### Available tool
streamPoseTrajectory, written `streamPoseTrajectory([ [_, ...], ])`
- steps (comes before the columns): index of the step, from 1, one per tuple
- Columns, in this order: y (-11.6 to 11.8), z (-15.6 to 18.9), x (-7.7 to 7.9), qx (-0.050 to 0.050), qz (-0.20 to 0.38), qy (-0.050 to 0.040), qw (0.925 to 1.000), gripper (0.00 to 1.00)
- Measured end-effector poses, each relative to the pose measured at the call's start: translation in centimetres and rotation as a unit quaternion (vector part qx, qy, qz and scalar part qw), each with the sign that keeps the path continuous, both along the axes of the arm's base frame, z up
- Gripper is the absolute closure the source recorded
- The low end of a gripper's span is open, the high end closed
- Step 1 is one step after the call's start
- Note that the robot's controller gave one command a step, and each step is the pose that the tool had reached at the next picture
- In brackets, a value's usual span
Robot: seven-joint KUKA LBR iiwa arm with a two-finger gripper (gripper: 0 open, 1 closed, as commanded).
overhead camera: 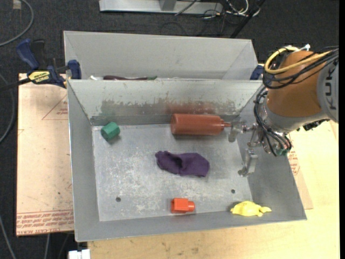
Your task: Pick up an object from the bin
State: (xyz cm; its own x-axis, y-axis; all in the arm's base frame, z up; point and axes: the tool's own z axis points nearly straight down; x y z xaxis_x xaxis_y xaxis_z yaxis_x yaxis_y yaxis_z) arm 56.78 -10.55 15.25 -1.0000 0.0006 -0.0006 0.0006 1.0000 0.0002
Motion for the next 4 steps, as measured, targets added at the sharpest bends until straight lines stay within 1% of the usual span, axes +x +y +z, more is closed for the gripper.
streamPoseTrajectory([
  [1, 4.2, -3.1, -3.8, 0.000, 0.017, -0.0004, 0.9999, 0.00],
  [2, 7.1, -4.2, -2.1, 0.001, 0.063, 0.0048, 0.9980, 0.00],
  [3, 8.5, 0.2, 1.7, 0.000, 0.079, -0.0003, 0.9968, 0.00],
  [4, 11.1, -3.3, 1.8, 0.000, 0.094, -0.0035, 0.9955, 0.00],
])
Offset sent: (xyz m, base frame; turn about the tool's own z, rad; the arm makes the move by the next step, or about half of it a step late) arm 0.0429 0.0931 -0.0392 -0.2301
